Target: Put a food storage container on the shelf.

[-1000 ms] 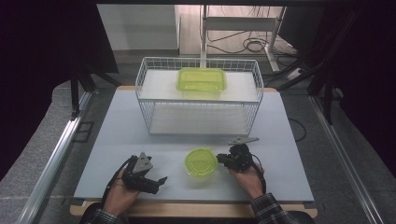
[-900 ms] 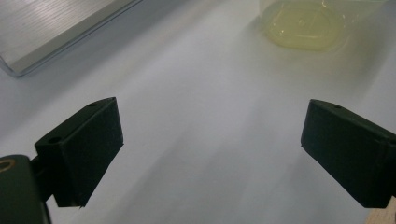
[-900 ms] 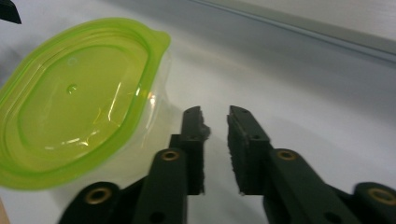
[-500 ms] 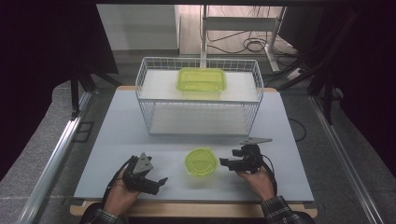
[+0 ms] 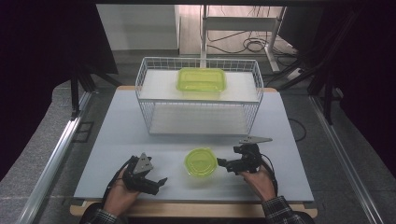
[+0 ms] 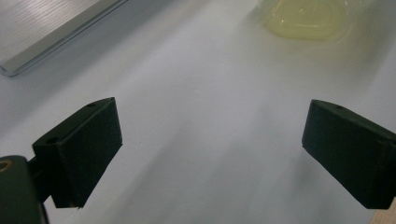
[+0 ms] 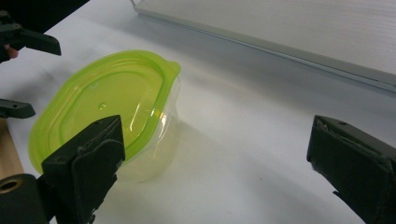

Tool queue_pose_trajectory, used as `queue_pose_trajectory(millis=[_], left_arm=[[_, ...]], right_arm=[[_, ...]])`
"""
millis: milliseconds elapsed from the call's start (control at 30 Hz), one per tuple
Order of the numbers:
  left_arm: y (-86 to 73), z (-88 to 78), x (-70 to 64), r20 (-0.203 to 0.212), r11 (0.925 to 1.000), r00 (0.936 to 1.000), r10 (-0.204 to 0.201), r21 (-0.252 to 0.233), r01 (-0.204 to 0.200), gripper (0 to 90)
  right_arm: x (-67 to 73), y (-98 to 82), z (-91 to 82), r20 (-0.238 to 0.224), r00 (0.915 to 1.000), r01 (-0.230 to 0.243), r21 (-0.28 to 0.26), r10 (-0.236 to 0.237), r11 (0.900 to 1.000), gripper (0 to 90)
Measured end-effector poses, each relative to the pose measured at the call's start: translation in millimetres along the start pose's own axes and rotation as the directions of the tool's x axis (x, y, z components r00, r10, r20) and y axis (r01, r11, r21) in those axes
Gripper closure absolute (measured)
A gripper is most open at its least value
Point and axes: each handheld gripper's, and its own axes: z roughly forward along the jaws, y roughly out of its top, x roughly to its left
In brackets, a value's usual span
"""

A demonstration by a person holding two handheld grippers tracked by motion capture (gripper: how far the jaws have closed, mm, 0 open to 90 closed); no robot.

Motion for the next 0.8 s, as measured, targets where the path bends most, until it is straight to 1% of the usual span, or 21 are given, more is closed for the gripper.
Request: queue_pose_trajectory(millis=[67, 100, 167, 233, 333, 500, 600, 667, 700, 733, 767, 800], left_arm=[[0.1, 0.3, -0.1, 0.000, 1.0000, 1.0000, 0.001, 0.000, -0.001, 4.9], [0.1, 0.5, -0.1, 0.000, 1.0000, 1.0000, 0.002, 0.002, -0.002, 4.9], [0.2, 0.8, -0.2, -0.001, 1.0000, 1.0000, 0.002, 0.003, -0.002, 4.9], [0.1, 0.9, -0.1, 0.001, 1.0000, 1.0000, 0.003, 0.003, -0.003, 4.9], [-0.2, 1.3, -0.1, 0.000, 1.0000, 1.0000, 0.004, 0.006, -0.004, 5.0], [0.1, 1.5, -0.4, 0.000, 0.9999, 1.0000, 0.007, 0.007, -0.007, 5.0], [0.1, 1.7, -0.6, -0.003, 0.9999, 1.0000, 0.009, 0.011, -0.009, 5.0], [0.1, 1.5, -0.6, -0.004, 0.9999, 0.9999, 0.010, 0.009, -0.010, 5.0], [0.1, 1.3, -0.6, -0.005, 0.9999, 0.9999, 0.010, 0.009, -0.010, 5.0], [0.1, 1.2, -0.5, -0.006, 0.9999, 0.9999, 0.010, 0.008, -0.009, 5.1], [0.0, 1.2, -0.4, -0.006, 0.9999, 0.9999, 0.009, 0.007, -0.009, 5.1], [0.0, 1.2, -0.4, -0.006, 0.9999, 0.9999, 0.009, 0.007, -0.009, 5.1]], right_arm=[[1.3, 1.2, 0.1, -0.012, 0.9999, -0.003, 0.005, 0.003, 1.000, 4.8], [2.1, 1.9, 0.3, -0.015, 0.9999, 0.003, 0.004, -0.003, 1.000, 4.7], [4.1, 3.2, 0.8, -0.006, 0.9999, 0.014, 0.012, -0.014, 1.000, 4.7], [5.5, 4.4, 1.7, -0.001, 0.9999, 0.013, 0.009, -0.013, 1.000, 4.0], [6.3, 6.7, 2.9, -0.012, 0.9998, -0.019, 0.007, 0.019, 1.000, 3.9], [10.1, 10.5, 4.0, -0.018, 0.9993, -0.032, 0.012, 0.032, 0.999, 5.1], [12.0, 13.1, 5.2, -0.020, 0.9990, -0.039, 0.019, 0.039, 0.999, 10.5], [12.5, 14.8, 5.8, -0.031, 0.9980, -0.055, 0.013, 0.055, 0.998, 15.9], [12.6, 16.1, 5.9, -0.037, 0.9973, -0.064, 0.011, 0.064, 0.998, 19.0], [12.2, 17.7, 6.6, -0.042, 0.9963, -0.075, 0.011, 0.076, 0.997, 24.7], [12.2, 17.7, 6.6, -0.042, 0.9963, -0.075, 0.011, 0.076, 0.997, 24.7], [11.6, 18.5, 7.4, -0.050, 0.9953, -0.083, 0.013, 0.083, 0.997, 27.2]])
